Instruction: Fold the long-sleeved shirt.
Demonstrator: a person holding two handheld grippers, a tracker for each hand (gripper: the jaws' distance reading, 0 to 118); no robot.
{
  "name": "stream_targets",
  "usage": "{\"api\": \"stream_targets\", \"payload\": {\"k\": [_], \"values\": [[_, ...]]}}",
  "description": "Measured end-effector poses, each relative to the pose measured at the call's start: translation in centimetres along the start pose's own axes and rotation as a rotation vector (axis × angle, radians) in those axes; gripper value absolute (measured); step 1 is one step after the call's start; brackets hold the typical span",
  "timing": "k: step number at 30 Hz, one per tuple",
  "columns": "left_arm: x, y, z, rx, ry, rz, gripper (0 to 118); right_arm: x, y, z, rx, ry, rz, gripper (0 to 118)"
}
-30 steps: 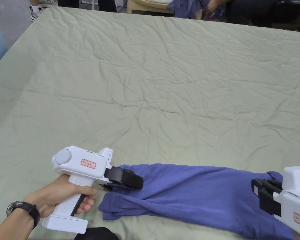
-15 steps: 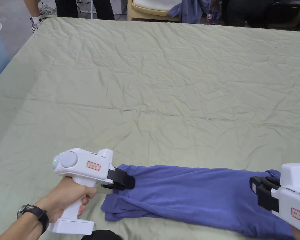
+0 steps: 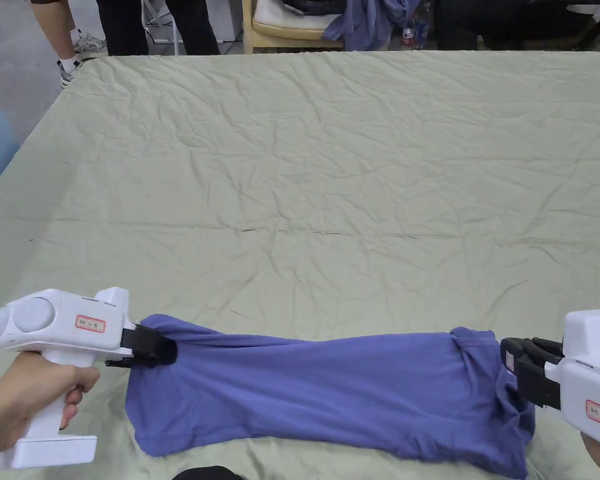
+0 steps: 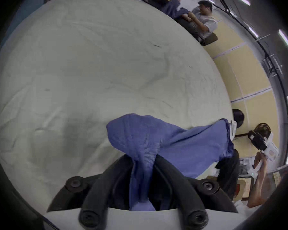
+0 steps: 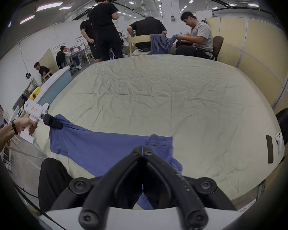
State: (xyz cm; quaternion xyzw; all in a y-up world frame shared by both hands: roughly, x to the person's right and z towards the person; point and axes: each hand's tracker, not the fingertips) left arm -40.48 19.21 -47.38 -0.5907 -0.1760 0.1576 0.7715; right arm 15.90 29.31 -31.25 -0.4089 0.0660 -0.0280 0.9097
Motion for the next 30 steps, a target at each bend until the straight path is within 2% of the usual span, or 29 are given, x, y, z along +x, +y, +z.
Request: {"api": "stream_targets", "payload": {"k": [7,14,19,22,30], "values": [[3.9,-1.2,1.4,0.012,0.042,0.013,6,1.1,-0.8,0.4,0.015,0.023,-0.035,0],[14.2,-2.0,1.4,-0.021,-0.117,-0.103,6,3.7,-2.0,1.6,0.051,0.029,-0.098,0],[21.5,-1.2,-2.7,-0.089,-0.212,-0.132,6,6.0,-3.5,2.6,0.076,0.027,-0.162,0],[25.9,-0.7,-5.6,-0.114,-0.221,-0.199,6,7.6,-4.3,3.4,0.086,0.019,-0.2,0],[33.2,0.5,-13.2,-0.212,-0.268,-0.245,6,11.2,-5.4,4.5,0.103,-0.025,-0.27,0]]}}
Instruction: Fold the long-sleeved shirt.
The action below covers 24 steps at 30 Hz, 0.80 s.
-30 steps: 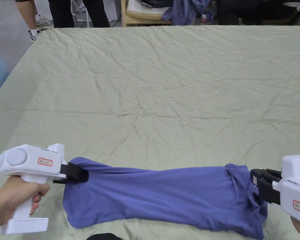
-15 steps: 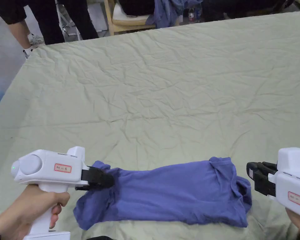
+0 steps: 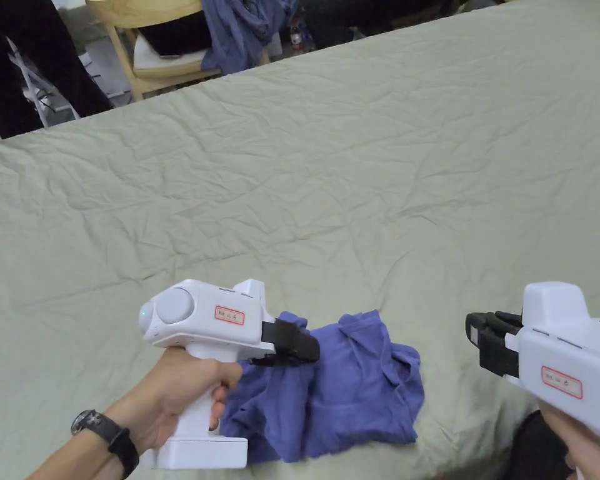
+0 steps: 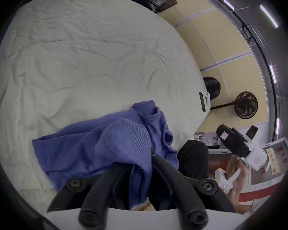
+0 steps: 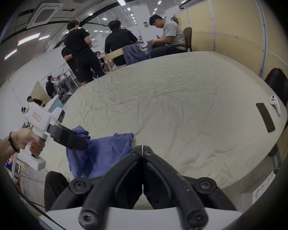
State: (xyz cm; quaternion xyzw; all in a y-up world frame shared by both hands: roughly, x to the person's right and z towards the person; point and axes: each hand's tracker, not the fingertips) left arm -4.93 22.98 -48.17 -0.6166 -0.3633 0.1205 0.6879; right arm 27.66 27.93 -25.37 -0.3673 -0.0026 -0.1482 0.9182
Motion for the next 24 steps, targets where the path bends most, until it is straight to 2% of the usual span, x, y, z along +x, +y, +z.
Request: {"api": "stream_targets", "payload": {"k": [6,9,10,11,12,13,17,24], "values": [[2.0,1.7,-4.2,-0.031,0.021,-0.022,6,1.0,0.1,-0.1,0.0,-0.019,-0.016,0],[1.8,2.2,-5.8,-0.012,0.087,-0.004,9,1.0,0.2,-0.2,-0.002,-0.019,-0.02,0],[1.8,2.3,-6.3,-0.022,0.102,0.004,16,1.0,0.2,-0.2,-0.003,-0.019,-0.02,0],[1.7,2.4,-6.9,-0.044,0.101,0.024,34,0.9,0.1,-0.3,-0.005,-0.019,-0.019,0],[1.6,2.4,-7.5,-0.066,0.086,0.05,45,0.9,0.1,-0.3,-0.006,-0.02,-0.017,0],[2.2,2.2,-7.8,-0.07,0.058,0.068,48,0.9,0.1,-0.5,-0.011,-0.019,-0.016,0],[4.4,1.9,-9.2,-0.048,0.096,0.052,58,0.7,-0.1,-0.5,-0.019,-0.02,-0.011,0],[7.9,0.9,-9.1,-0.057,0.099,-0.025,59,0.6,-0.2,0.1,-0.019,-0.033,-0.007,0]]}}
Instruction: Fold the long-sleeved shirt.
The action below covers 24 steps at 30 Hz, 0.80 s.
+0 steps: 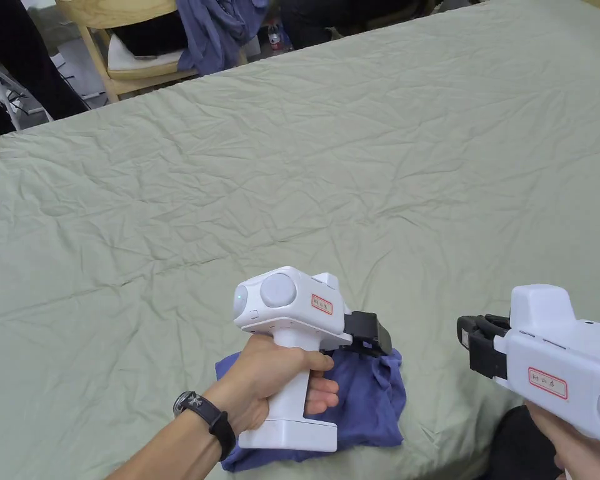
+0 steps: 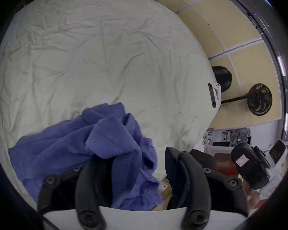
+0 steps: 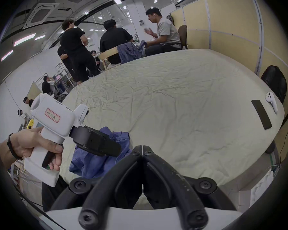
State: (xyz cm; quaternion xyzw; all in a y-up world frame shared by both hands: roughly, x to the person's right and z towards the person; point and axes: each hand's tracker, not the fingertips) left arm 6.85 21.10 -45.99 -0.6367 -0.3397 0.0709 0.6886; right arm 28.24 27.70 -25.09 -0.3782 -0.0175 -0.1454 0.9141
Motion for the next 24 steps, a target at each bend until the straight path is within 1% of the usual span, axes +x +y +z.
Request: {"api": "stream_targets", "payload": {"k": [5,7,9,10,12,14,15,19,21,22,24], "values": [[0.5,-0.7,1.1,0.055,-0.138,0.089,61,-0.1,0.2,0.4,0.012,-0.004,-0.002,0],[1.0,-1.2,1.4,0.056,-0.136,0.084,62,-0.3,0.3,0.5,0.014,-0.005,0.001,0],[1.6,-1.7,1.9,0.074,-0.114,0.005,62,-0.5,0.3,0.7,0.015,-0.007,0.005,0],[1.9,-2.1,2.1,0.081,-0.07,-0.054,62,-0.6,0.3,0.8,0.016,-0.006,0.008,0],[2.6,-2.9,2.6,0.104,0.073,-0.193,61,-0.8,0.2,0.9,0.014,-0.008,0.014,0],[2.7,-3.6,3.4,0.114,0.132,-0.267,61,-1.1,0.1,1.1,0.014,-0.009,0.019,0],[2.6,-3.9,3.9,0.118,0.139,-0.272,61,-1.2,0.1,1.1,0.014,-0.009,0.021,0],[1.5,-5.1,6.8,0.139,0.088,-0.24,61,-1.6,0.0,1.2,0.012,-0.01,0.028,0],[0.8,-6.1,8.8,0.211,0.074,-0.231,60,-1.8,0.0,1.3,0.012,-0.008,0.03,0],[0.3,-6.6,9.6,0.244,0.076,-0.232,58,-2.0,0.0,1.4,0.012,-0.005,0.034,0],[-0.6,-8.0,11.3,0.312,0.118,-0.231,41,-2.3,0.0,1.6,0.014,-0.003,0.039,0]]}}
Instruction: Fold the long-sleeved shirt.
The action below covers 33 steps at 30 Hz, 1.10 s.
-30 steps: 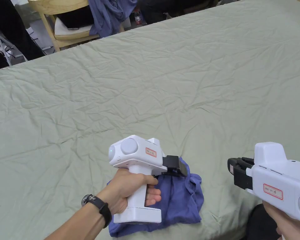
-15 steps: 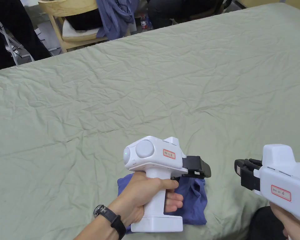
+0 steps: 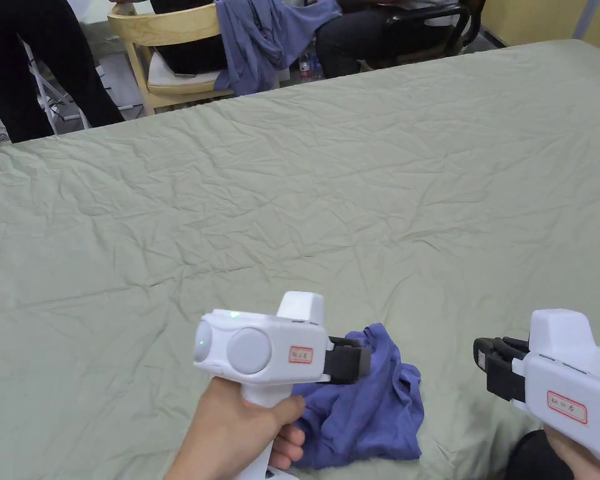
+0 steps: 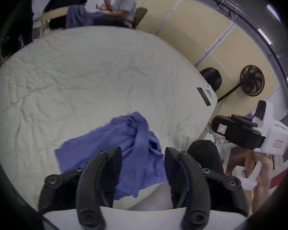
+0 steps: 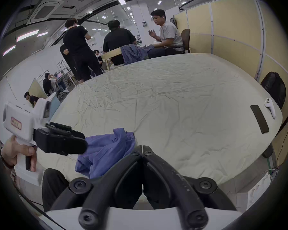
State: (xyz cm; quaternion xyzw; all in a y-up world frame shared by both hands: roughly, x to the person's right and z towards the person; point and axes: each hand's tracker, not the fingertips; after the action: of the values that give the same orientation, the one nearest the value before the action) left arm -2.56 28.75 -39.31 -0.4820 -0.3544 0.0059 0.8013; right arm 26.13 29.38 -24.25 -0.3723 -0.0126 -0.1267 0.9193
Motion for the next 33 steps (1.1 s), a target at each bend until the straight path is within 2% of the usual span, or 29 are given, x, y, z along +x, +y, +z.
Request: {"api": "stream_targets", "payload": {"k": [2,3,6,9,13,17,22,25,29,33], "values": [[-0.7,-1.2,1.7,0.066,0.026,-0.03,13,-0.2,0.0,0.1,0.004,0.002,0.003,0],[-1.0,-1.9,2.3,0.097,0.042,-0.046,5,-0.2,-0.1,0.1,0.005,0.003,0.003,0],[-2.1,-3.4,2.9,0.116,0.055,-0.043,0,-0.4,-0.2,0.1,0.008,0.01,0.003,0],[-3.2,-4.1,2.6,0.113,0.022,-0.014,0,-0.6,-0.3,0.0,0.004,0.015,0.007,0],[-3.5,-3.8,0.7,0.073,0.058,-0.047,0,-0.5,-0.4,0.0,0.003,0.016,0.008,0],[-4.4,-2.6,-3.6,0.02,0.062,-0.056,0,-0.3,-0.4,-0.1,-0.002,0.014,0.005,1],[-3.8,-2.4,-9.1,-0.132,0.049,-0.101,0,0.2,-0.5,-0.5,-0.012,0.007,-0.009,1],[-2.0,-3.0,-9.4,-0.14,0.066,-0.132,0,0.6,-0.5,-0.6,-0.014,0.006,-0.018,1],[1.1,-3.3,-9.0,-0.132,-0.007,-0.155,0,1.0,-0.5,-0.8,-0.019,0.0,-0.019,1],[3.8,-3.9,-11.7,-0.181,-0.044,-0.162,0,1.1,-0.6,-0.5,-0.017,-0.001,-0.025,1]]}}
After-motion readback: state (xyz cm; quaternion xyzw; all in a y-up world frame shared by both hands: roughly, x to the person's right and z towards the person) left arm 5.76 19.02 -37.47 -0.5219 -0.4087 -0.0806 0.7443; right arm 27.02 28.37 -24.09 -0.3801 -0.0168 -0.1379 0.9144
